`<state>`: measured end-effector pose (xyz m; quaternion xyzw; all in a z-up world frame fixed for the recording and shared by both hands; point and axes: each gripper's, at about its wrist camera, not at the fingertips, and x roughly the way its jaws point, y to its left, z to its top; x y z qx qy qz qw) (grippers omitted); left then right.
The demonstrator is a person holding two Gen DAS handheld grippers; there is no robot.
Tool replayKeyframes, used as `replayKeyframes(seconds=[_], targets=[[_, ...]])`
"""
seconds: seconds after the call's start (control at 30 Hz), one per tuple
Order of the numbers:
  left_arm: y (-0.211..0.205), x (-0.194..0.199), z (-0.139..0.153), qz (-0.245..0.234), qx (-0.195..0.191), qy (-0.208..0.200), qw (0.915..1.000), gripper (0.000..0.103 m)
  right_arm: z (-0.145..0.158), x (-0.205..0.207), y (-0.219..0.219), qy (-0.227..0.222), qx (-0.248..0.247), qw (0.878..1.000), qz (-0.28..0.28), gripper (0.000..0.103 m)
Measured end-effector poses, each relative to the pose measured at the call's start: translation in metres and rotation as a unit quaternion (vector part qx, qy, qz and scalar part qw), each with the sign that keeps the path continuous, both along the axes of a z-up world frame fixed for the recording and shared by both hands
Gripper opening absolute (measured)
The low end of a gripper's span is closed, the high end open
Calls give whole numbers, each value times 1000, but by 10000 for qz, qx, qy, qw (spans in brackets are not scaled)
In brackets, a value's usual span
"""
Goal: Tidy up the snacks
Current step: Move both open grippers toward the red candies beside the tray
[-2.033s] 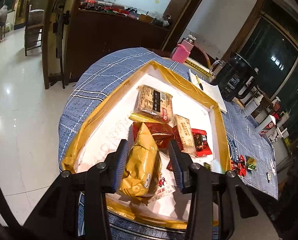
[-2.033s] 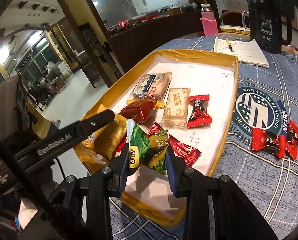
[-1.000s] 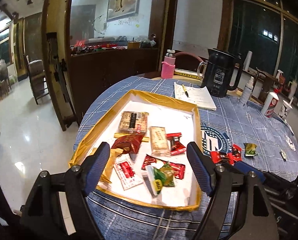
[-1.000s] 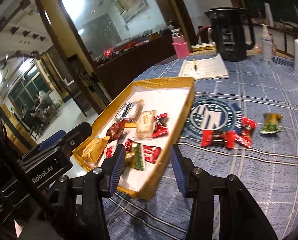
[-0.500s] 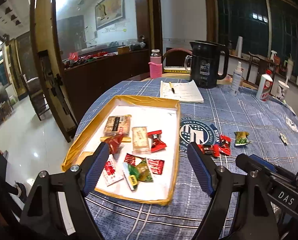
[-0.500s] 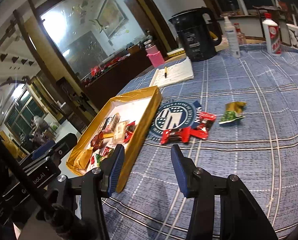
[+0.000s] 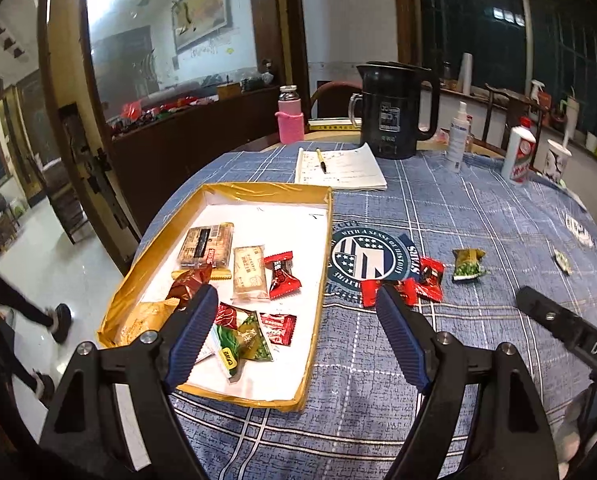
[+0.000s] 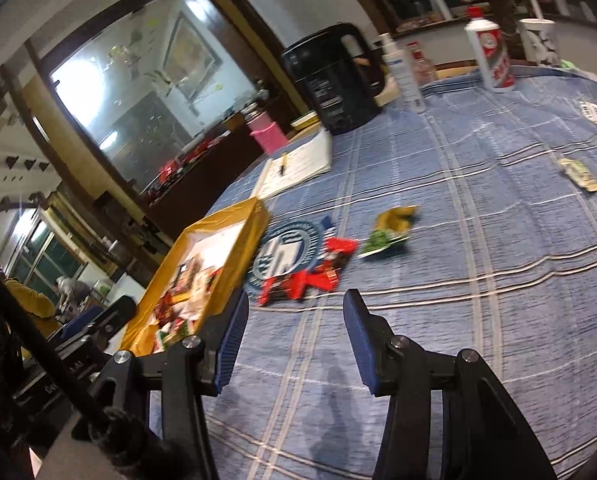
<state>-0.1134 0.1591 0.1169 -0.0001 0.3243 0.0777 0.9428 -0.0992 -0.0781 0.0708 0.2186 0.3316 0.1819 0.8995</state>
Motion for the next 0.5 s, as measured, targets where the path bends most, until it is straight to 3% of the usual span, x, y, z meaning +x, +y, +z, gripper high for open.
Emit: replayKeyframes(seconds=[0.23, 0.37, 0.5], targets=[[19, 13, -9, -233, -1139, 150, 9931, 82, -11, 14, -53, 237, -181, 9981, -530, 49], [10, 22, -16, -391, -1268, 252, 9908, 82, -18, 32, -69, 487, -175, 9974, -510, 51], [-1, 37, -23, -709, -1439, 479, 9859, 82, -23, 63, -52, 697, -373, 9968, -145, 51]])
